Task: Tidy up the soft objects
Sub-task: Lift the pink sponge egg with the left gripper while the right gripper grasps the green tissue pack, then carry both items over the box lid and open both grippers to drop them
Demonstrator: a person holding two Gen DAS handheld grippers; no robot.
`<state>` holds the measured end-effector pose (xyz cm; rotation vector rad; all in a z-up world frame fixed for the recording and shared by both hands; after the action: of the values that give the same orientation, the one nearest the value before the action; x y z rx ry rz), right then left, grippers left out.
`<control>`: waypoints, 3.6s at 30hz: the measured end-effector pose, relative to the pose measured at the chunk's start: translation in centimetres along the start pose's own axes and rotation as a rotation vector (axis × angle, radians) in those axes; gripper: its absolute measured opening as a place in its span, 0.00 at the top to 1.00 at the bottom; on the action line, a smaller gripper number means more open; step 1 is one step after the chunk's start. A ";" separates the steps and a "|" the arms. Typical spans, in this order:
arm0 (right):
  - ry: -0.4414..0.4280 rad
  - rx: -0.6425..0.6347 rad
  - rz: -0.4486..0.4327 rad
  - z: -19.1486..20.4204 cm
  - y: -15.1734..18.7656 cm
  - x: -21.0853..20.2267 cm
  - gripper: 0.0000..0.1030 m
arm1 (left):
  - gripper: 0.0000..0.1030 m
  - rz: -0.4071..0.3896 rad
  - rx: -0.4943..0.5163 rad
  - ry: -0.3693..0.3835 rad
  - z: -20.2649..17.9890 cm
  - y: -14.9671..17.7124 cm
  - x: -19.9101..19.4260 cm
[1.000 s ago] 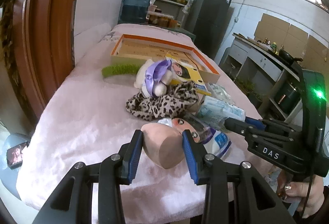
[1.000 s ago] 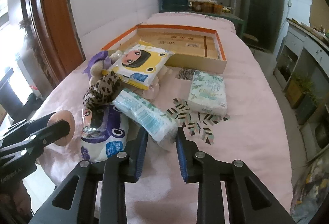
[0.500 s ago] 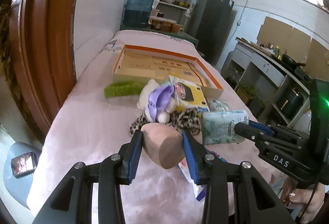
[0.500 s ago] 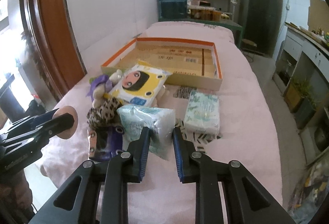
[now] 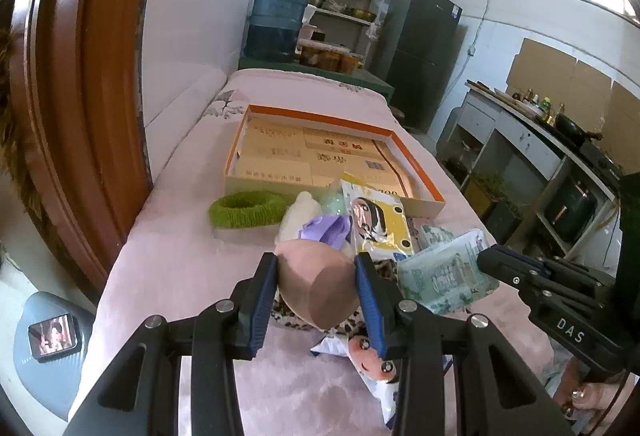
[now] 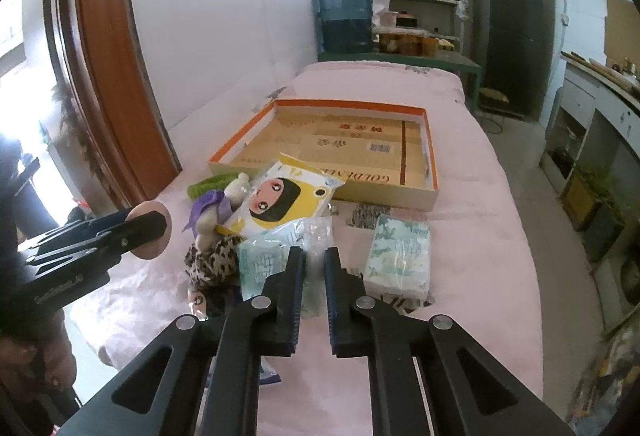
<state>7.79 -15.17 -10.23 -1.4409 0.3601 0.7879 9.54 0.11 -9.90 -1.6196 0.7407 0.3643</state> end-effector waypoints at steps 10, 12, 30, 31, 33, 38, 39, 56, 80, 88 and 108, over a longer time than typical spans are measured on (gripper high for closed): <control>-0.030 0.007 -0.025 -0.3 -0.7 -1.0 0.94 | 0.61 -0.003 0.010 0.004 -0.2 -1.0 0.2; -0.030 0.008 -0.031 -0.4 -1.0 -1.4 0.94 | 0.61 -0.006 0.017 0.006 -0.4 -1.4 0.3; -0.027 -0.024 -0.112 -1.3 -6.3 -2.8 0.94 | 0.61 -0.047 0.064 -0.001 -0.7 -7.2 1.4; -0.029 -0.023 -0.117 -1.4 -6.7 -2.8 0.95 | 0.61 -0.048 0.060 -0.001 -0.6 -7.6 1.7; -0.033 -0.021 -0.127 -1.5 -7.6 -2.7 0.95 | 0.61 -0.052 0.056 -0.004 -0.4 -8.2 2.0; -0.041 -0.014 -0.149 -1.7 -9.2 -2.5 0.97 | 0.61 -0.055 0.058 -0.013 -0.2 -9.3 2.9; -0.042 -0.014 -0.152 -1.7 -9.5 -2.5 0.97 | 0.61 -0.056 0.060 -0.016 -0.2 -9.6 3.2; -0.154 0.130 0.021 -5.7 -4.7 1.1 0.07 | 0.61 -0.029 0.050 0.019 -1.2 -9.7 5.2; 0.053 -0.076 0.184 -7.4 -0.5 9.2 0.07 | 0.61 0.000 0.011 0.021 0.1 -9.1 5.8; 0.041 -0.046 0.177 -7.6 -0.7 8.5 0.26 | 0.61 0.000 0.013 0.022 0.0 -8.9 5.9; 0.008 -0.081 0.080 -5.6 -6.4 5.1 0.26 | 0.61 -0.032 0.056 0.004 -0.9 -10.8 6.0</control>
<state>16.96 -18.83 -9.55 -1.5135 0.3974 0.8701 20.79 -1.89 -5.22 -1.5785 0.7214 0.3147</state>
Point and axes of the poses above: each gripper's, at about its wrist camera, not at the fingertips, and x roughly the way its jaws point, z to its left, y to its underside, the point moved 7 cm from there along x, roughly the way its jaws point, and after that the axes turned 3 degrees about x, right-handed, at the moved point
